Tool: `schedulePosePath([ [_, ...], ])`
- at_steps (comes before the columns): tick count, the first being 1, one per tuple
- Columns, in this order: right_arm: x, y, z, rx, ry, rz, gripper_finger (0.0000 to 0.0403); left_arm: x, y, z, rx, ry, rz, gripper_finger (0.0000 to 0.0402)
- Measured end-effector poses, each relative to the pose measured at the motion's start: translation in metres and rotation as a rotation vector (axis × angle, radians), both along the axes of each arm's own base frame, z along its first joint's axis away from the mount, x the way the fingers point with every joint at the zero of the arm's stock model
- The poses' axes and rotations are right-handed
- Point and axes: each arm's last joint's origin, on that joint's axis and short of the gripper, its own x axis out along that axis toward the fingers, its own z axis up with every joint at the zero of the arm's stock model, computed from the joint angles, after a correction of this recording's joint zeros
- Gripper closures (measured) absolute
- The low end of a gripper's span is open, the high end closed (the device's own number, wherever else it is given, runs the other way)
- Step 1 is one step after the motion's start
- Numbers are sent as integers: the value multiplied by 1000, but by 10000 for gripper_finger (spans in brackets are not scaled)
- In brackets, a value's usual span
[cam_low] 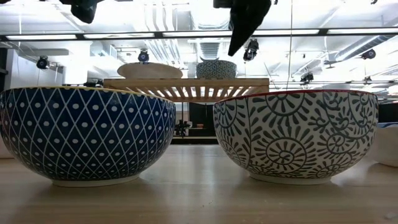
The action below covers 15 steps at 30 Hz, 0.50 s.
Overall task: Place and stack bowls onto a shelf
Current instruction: Stack the white patterned bowl on top of the white patterned bowl on the shelf
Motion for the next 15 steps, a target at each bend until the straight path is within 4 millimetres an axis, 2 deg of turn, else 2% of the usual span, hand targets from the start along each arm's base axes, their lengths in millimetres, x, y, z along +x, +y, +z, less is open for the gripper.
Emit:
schedulePosePath([
  [7, -20, 33, -15, 5, -247, 99, 394, 3, -1, -6, -96, 40, 12, 402],
  [12, -39, 44, -27, 0, -396, 152, 394, 10, -4, -12, -208, 67, 25, 402],
  [15, -52, 45, -35, -7, -467, 165, 394, 16, -8, -18, -288, 115, -32, 402],
])
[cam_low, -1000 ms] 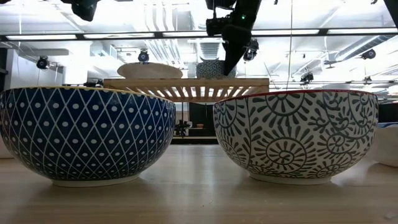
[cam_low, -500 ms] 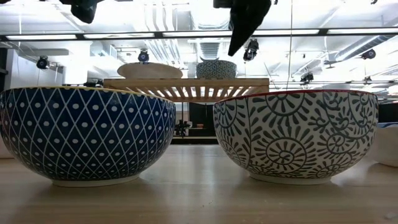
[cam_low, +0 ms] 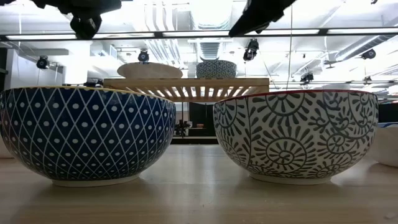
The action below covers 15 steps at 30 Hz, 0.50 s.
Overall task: Place and stack bowls onto a shelf
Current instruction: Stack the white patterned bowl on top of the white patterned bowl on the shelf
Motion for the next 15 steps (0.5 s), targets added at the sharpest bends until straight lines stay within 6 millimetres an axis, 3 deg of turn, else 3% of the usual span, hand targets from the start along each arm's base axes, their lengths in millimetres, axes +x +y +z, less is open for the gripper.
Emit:
schedulePosePath([
  [6, -28, -4, -12, -13, -94, -37, 394, 12, -9, -10, -225, 195, -67, 402],
  [15, -61, -7, -26, -50, -250, 6, 394, 37, -18, -15, -245, 615, 88, 402],
])
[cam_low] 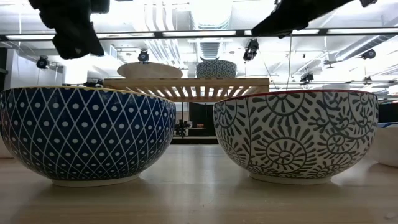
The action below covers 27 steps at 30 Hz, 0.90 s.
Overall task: Place and stack bowls onto a shelf
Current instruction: Stack the white patterned bowl on top of the white patterned bowl on the shelf
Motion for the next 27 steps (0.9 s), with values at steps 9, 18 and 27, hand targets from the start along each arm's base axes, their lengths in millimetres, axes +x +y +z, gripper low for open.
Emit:
schedulePosePath([
  [9, -21, 3, -7, -22, -242, 199, 394, 35, -16, 0, 101, 155, -81, 402],
  [18, -29, -4, -23, -47, -294, 237, 394, 38, -20, -9, 8, 254, -68, 402],
  [27, -33, -16, -29, -43, -280, 187, 394, 25, -19, -10, -188, 397, 46, 402],
])
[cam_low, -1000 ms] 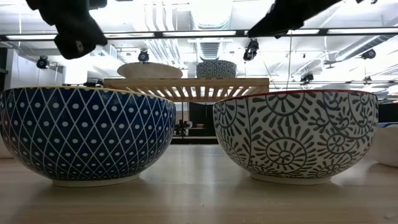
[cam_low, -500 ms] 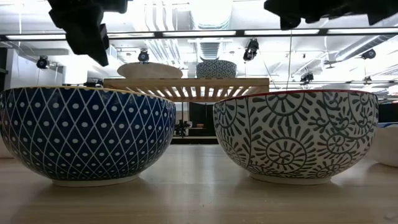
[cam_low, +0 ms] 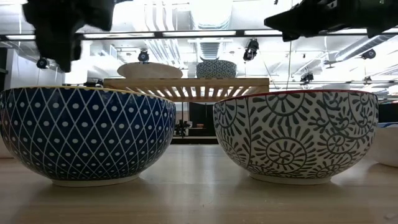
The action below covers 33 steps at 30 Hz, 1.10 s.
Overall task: Place and stack bowls onto a shelf
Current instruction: Stack the white patterned bowl on top of the white patterned bowl on the shelf
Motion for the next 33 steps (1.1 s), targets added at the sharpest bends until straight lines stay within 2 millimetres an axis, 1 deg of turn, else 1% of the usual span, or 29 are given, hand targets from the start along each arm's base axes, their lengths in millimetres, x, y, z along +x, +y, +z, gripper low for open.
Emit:
schedulePosePath([
  [6, 0, -1, 1, 16, -3, -4, 394, -6, 1, -17, 5, 224, 143, 401],
  [10, 0, -1, 0, 17, -2, -5, 394, -3, -1, -24, -2, 272, 155, 386],
  [15, 0, -1, 0, 17, -1, -5, 394, 1, -3, -32, -5, 310, 155, 340],
  [22, 0, -1, 0, 17, 5, -5, 394, 6, -8, -44, -21, 380, 132, 239],
  [25, 0, -1, -1, 17, 7, -5, 394, 9, -9, -52, -10, 411, 144, 206],
  [29, 0, -1, -1, 16, 9, -14, 394, 13, -11, -63, 11, 453, 145, 190],
  [33, 0, -1, -1, 16, 10, -14, 394, 16, -12, -72, 33, 485, 125, 195],
])
